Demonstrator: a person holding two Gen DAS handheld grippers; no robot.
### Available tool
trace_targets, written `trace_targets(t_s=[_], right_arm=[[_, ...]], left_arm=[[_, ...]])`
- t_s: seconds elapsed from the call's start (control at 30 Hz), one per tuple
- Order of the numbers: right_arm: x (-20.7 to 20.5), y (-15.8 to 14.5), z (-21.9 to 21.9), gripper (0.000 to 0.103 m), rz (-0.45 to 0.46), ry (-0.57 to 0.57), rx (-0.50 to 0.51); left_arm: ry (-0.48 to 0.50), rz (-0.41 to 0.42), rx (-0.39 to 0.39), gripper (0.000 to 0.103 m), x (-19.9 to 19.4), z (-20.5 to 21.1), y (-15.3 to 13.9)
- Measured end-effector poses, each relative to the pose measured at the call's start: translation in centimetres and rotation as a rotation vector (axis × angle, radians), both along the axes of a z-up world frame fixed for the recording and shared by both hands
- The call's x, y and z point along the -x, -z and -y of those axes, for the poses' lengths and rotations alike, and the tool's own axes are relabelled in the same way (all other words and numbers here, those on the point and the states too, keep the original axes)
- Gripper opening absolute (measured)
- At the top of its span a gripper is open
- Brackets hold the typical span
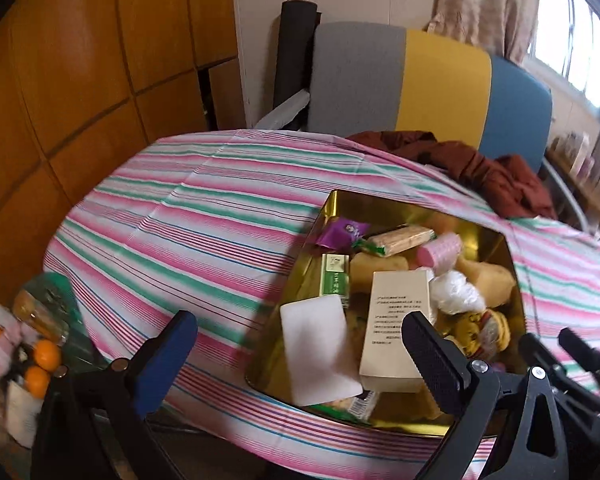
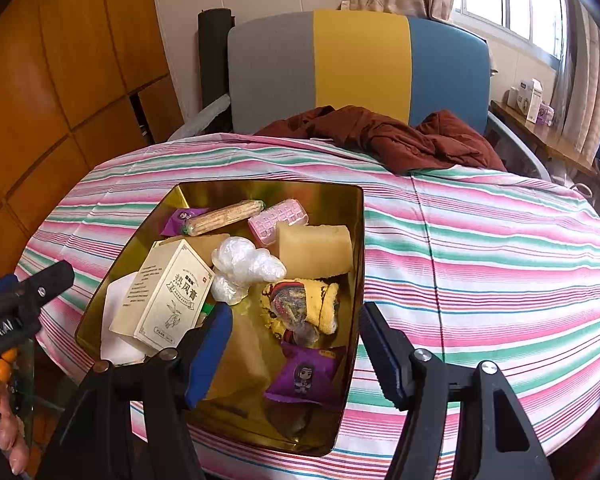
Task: Organize objects
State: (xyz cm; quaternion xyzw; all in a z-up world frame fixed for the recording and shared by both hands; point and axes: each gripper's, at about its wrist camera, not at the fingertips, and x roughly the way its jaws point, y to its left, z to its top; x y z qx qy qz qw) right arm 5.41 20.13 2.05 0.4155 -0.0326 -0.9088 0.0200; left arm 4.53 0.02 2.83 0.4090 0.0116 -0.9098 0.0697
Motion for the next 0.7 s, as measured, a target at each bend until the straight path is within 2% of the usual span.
trace_targets(t_s=[0.17, 0.3, 0.7], right_arm=[[0.1, -0.2, -0.3, 0.066, -0.001, 0.013, 0.012], [0.2, -0.3, -0.3, 0.066, -0.001, 0.019, 0.01], [0.5, -0.2, -0.3, 0.066, 0.008, 0.03, 0.003]], left_arm=[[-0.017, -0.025, 0.113, 0.103, -0.3, -0.9, -0.3], [0.013, 0.009, 0.144, 0.103, -0.2, -1.5, -0.3], [0.044, 0.047, 0.051, 0.103, 0.2, -1.7, -0.5]])
